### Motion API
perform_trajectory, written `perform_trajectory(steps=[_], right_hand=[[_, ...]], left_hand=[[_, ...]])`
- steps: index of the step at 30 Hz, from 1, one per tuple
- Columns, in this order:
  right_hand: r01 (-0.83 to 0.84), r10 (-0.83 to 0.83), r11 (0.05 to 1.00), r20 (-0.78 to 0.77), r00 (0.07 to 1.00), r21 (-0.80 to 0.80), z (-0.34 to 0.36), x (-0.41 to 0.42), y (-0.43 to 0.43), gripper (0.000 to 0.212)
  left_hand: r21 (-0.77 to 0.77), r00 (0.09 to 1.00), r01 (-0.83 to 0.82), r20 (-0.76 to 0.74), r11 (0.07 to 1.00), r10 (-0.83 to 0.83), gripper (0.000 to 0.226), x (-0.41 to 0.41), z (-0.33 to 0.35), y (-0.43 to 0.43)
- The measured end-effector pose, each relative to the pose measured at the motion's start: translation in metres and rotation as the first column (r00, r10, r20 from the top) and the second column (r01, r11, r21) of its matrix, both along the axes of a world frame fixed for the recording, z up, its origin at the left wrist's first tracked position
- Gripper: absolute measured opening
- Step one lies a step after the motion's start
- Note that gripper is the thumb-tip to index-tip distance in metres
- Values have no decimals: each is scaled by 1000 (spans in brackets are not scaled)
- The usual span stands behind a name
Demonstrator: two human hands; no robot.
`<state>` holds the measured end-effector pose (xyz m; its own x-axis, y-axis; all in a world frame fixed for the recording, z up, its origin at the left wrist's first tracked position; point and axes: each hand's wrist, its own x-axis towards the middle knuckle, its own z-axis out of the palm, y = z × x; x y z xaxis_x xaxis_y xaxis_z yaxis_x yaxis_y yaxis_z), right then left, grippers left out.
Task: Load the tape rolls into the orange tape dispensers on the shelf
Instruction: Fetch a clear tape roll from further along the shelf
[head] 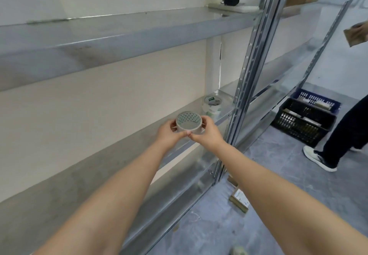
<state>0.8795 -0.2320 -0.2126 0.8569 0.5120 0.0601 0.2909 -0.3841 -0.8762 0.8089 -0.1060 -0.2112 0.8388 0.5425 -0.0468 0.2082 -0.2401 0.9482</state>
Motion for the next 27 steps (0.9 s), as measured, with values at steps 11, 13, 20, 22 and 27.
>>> perform_trajectory(steps=[11, 13, 20, 22, 27], right_hand=[[-380, 381, 916, -19, 924, -126, -32, 118, 46, 67], [-428, 429, 895, -21, 903, -130, -37, 128, 52, 64], [-487, 480, 865, -83, 873, -123, -53, 151, 60, 59], [-491, 483, 861, -93, 871, -128, -57, 156, 61, 57], [-524, 508, 842, -136, 850, -126, -64, 162, 61, 53]], left_hand=[[53, 894, -421, -147, 906, 424, 57, 72, -31, 2], [55, 857, -483, -175, 874, 485, 56, 78, -36, 0], [-23, 821, -550, -200, 835, 535, 64, 101, -53, 1], [-27, 821, -549, -207, 835, 533, 61, 106, -56, 0], [-22, 813, -545, -261, 838, 521, 60, 112, -59, 6]])
